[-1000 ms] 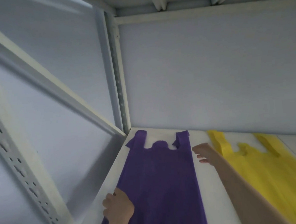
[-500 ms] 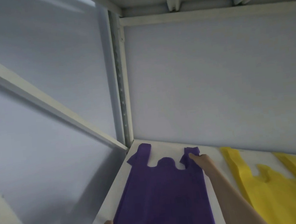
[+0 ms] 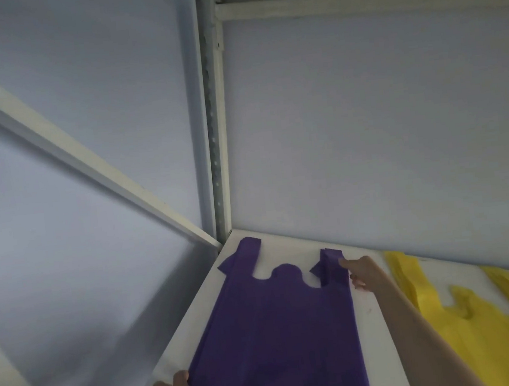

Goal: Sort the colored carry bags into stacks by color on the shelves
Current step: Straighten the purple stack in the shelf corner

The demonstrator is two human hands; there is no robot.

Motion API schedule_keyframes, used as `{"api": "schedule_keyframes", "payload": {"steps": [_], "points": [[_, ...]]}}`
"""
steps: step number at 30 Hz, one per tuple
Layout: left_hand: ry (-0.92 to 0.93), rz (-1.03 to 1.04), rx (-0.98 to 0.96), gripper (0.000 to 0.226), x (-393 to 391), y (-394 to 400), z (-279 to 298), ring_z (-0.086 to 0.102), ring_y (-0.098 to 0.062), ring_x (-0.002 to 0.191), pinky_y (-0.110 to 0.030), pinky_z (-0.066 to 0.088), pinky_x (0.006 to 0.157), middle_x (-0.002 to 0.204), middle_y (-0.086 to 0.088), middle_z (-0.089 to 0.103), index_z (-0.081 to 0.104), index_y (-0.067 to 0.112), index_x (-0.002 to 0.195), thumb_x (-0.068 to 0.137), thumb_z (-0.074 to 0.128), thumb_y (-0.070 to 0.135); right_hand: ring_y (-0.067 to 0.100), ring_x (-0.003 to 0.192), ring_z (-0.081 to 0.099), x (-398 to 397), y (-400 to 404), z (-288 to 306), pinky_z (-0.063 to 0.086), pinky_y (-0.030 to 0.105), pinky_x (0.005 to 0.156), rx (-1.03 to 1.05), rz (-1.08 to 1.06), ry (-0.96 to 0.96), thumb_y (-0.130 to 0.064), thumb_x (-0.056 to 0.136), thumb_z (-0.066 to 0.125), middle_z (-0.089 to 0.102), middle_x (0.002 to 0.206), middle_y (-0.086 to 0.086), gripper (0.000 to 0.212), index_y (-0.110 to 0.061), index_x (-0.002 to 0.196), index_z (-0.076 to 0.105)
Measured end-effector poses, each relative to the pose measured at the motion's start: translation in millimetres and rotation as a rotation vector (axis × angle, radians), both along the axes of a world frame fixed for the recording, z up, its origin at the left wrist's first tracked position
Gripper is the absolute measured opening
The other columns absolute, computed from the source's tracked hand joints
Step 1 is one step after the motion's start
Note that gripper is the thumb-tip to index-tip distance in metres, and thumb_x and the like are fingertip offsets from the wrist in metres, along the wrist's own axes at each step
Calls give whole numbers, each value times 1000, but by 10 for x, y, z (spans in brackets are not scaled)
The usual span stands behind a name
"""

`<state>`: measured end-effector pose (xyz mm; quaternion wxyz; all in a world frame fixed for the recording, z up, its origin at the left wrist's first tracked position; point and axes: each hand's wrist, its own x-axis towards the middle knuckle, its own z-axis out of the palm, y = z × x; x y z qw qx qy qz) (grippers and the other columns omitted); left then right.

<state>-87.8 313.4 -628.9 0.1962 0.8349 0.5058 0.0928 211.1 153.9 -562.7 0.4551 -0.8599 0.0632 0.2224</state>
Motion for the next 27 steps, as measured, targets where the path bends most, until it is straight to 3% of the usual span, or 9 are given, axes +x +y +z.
{"api": "schedule_keyframes", "payload": {"steps": [1, 5, 6, 8, 11, 14, 18, 22, 27], "points": [[83, -63, -163, 37, -30, -1, 94, 52, -30, 67, -36, 42, 66, 75, -21, 55, 71, 13, 82, 51, 78, 31, 17, 48, 35, -34, -13, -11, 28, 23, 45, -60, 32, 25, -26, 91, 55, 40, 60, 8, 37, -4, 65, 42], [161, -85, 51, 41, -144, -77, 512, 59, -33, 79, -41, 50, 78, 87, -17, 56, 66, 11, 97, 67, 53, 35, 19, 54, 39, -71, 39, -115, 27, 26, 47, -28, 23, 21, -23, 90, 58, 47, 70, 12, 33, 1, 71, 46], [259, -119, 1, 45, -187, -69, 514, 56, -29, 96, -37, 45, 92, 104, -11, 53, 55, 19, 114, 74, 51, 38, 22, 61, 45, -89, 68, -123, 30, 26, 51, 42, -5, -1, -22, 88, 60, 52, 81, 14, 27, 2, 83, 50], [93, -159, 72, 62, -192, -87, 503, 42, -17, 120, -23, 31, 107, 126, -1, 38, 29, 30, 134, 79, 56, 44, 23, 67, 47, -136, 101, -83, 30, 26, 52, 152, -43, 0, -22, 87, 60, 54, 85, 13, 25, 1, 96, 54], [149, -153, -9, 72, -241, -79, 516, 36, -18, 125, -23, 35, 104, 129, 0, 33, 22, 32, 137, 77, 59, 45, 16, 54, 43, -152, 145, 16, 31, 23, 45, 289, -55, 36, -16, 89, 57, 49, 65, 6, 19, -5, 74, 52], [182, -175, 15, 72, -195, -43, 469, 37, -17, 122, -22, 37, 101, 125, 1, 34, 23, 33, 136, 74, 58, 45, 15, 50, 58, -148, 175, 158, 44, 21, 46, 508, -23, -1, -1, 88, 49, 62, 56, 5, 16, -6, 76, 58], [189, -172, 17, 70, -236, -48, 417, 38, -16, 122, -21, 35, 104, 124, 1, 35, 24, 32, 136, 76, 58, 44, 14, 49, 62, -88, 191, 322, 51, 26, 49, 785, -85, -132, 12, 86, 43, 56, 74, 11, 23, -8, 90, 52], [225, -165, 36, 70, -184, -9, 418, 38, -16, 123, -21, 34, 105, 126, 1, 35, 23, 32, 137, 77, 58, 44, 24, 77, 52, 67, 170, 128, 48, 42, 69, 473, -116, -148, 8, 87, 48, 51, 90, 12, 48, -10, 130, 33], [210, -124, 27, 68, -149, -2, 410, 41, -15, 120, -21, 32, 106, 123, 1, 39, 29, 34, 135, 75, 58, 47, 18, 54, 37, 167, 27, -188, 38, 28, 55, 41, -128, -70, 7, 83, 49, 37, 65, 9, 12, 0, 86, 41]]}}
